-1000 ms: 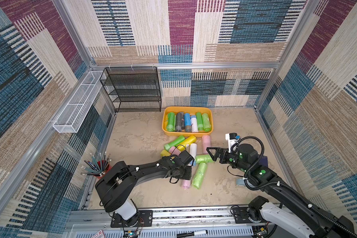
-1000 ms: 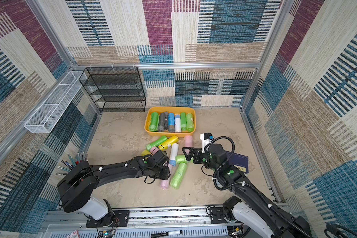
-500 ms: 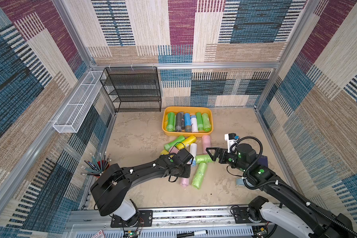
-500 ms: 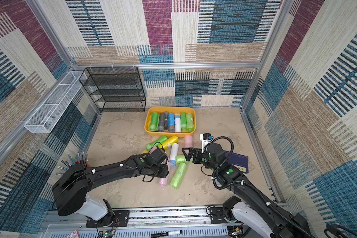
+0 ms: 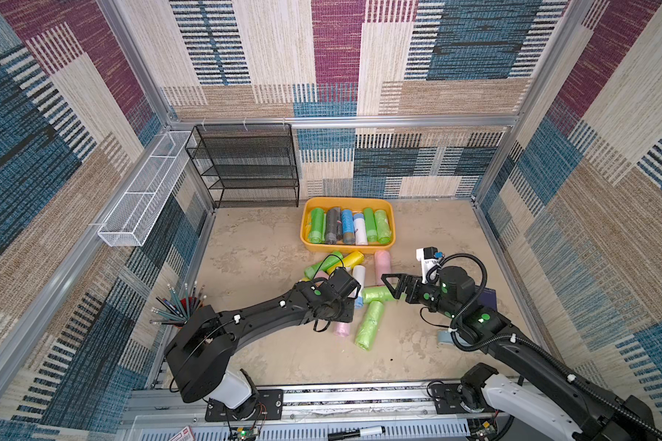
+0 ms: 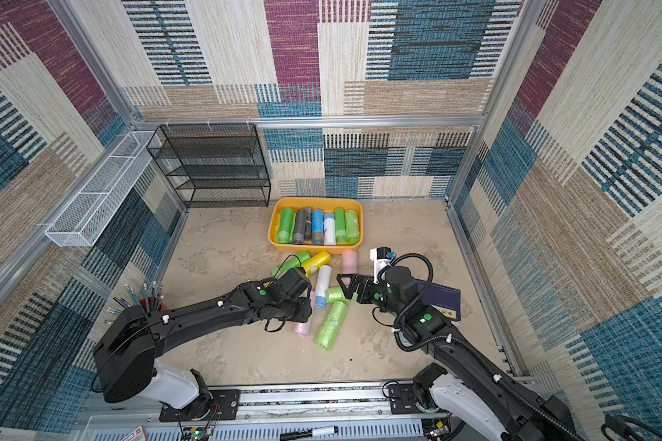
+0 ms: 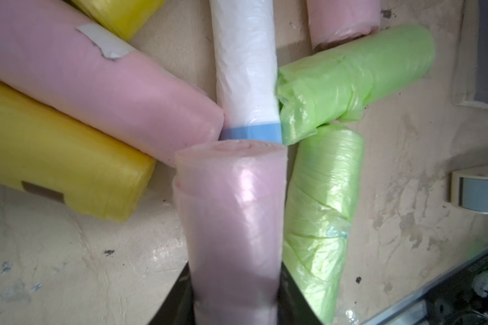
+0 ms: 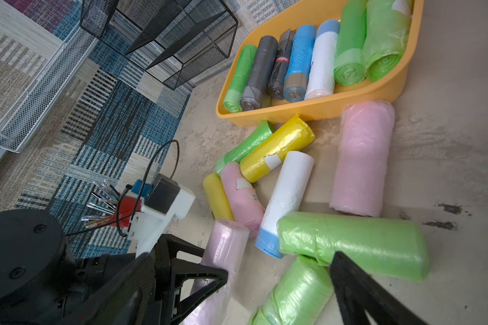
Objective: Put the roll of trash bags into the storage box
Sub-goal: Pick up the roll of trash bags from the center of the board.
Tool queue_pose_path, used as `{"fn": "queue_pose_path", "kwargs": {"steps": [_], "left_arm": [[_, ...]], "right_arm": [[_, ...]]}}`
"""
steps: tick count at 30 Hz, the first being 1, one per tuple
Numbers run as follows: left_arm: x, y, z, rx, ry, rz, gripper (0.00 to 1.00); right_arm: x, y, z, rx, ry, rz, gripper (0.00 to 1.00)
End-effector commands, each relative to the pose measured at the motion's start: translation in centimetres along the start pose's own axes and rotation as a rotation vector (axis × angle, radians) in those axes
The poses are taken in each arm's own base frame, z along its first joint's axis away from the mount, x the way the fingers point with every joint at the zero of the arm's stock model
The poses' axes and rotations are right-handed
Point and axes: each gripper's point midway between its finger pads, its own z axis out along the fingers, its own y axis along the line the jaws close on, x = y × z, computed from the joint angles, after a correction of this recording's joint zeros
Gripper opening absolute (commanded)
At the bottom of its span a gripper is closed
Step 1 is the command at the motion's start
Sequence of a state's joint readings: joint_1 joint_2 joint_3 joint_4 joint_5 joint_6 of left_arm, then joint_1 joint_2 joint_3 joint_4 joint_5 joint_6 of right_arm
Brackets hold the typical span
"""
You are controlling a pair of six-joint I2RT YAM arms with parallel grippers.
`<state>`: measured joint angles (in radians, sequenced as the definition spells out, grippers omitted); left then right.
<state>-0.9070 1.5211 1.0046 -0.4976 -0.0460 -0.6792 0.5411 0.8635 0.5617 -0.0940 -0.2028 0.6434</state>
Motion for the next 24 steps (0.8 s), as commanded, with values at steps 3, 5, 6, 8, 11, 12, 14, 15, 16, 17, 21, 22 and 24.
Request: {"fn": "queue_pose_path", "kwargs": {"steps": [3,5,6,8,11,12,14,15,16,17,21,22,24], "left_arm": [[-0.8,-0.2,-0.8,0.000,-0.023,0.027,0.38],[-1.1,-0.2,-1.0,0.002,-0.035,0.027,0.38],[-1.2,-0.2,-1.1,0.001,-0.039,0.027,0.38],[-1.5,-0.2,-1.3,0.000,-0.048,0.028,0.36],[-1.8,0.1,-1.4,-0.009,-0.057,0.026,0.36],[-2.0,0.1,-1.5,-0.009,-0.063,0.023,0.36],[-2.4,0.1,-1.6,-0.008,-0.071,0.023,0.36],[-2.6,0.0,-1.7,-0.006,-0.076,0.024,0.36],[-2.9,0.0,-1.8,-0.006,-0.080,0.024,0.35],[-3.2,0.0,-1.8,-0.007,-0.084,0.021,0.35],[-4.3,-0.1,-2.4,-0.007,-0.100,0.023,0.34],[-4.7,-0.1,-2.7,-0.006,-0.109,0.024,0.34],[-5.3,-0.1,-3.2,-0.008,-0.129,0.027,0.34]], "right_arm": [[-0.4,0.6,-0.1,-0.029,-0.018,0.007,0.99],[-0.5,0.6,-0.2,-0.028,-0.023,0.007,0.99],[-0.5,0.6,-0.2,-0.029,-0.023,0.008,0.99],[-0.5,0.6,-0.2,-0.027,-0.027,0.010,0.99],[-0.4,0.5,-0.2,-0.028,-0.027,0.014,0.99],[-0.4,0.5,-0.1,-0.028,-0.025,0.016,0.99],[-0.2,0.5,0.1,-0.036,-0.019,0.026,0.99],[0.0,0.6,0.1,-0.046,-0.015,0.030,0.99],[0.1,0.6,0.2,-0.051,-0.009,0.035,0.99],[0.3,0.5,0.3,-0.054,-0.003,0.040,0.99],[0.6,0.1,0.5,-0.041,0.005,0.046,0.99],[0.7,0.0,0.5,-0.040,0.004,0.047,0.99],[0.7,0.0,0.6,-0.039,0.003,0.049,0.99]]}}
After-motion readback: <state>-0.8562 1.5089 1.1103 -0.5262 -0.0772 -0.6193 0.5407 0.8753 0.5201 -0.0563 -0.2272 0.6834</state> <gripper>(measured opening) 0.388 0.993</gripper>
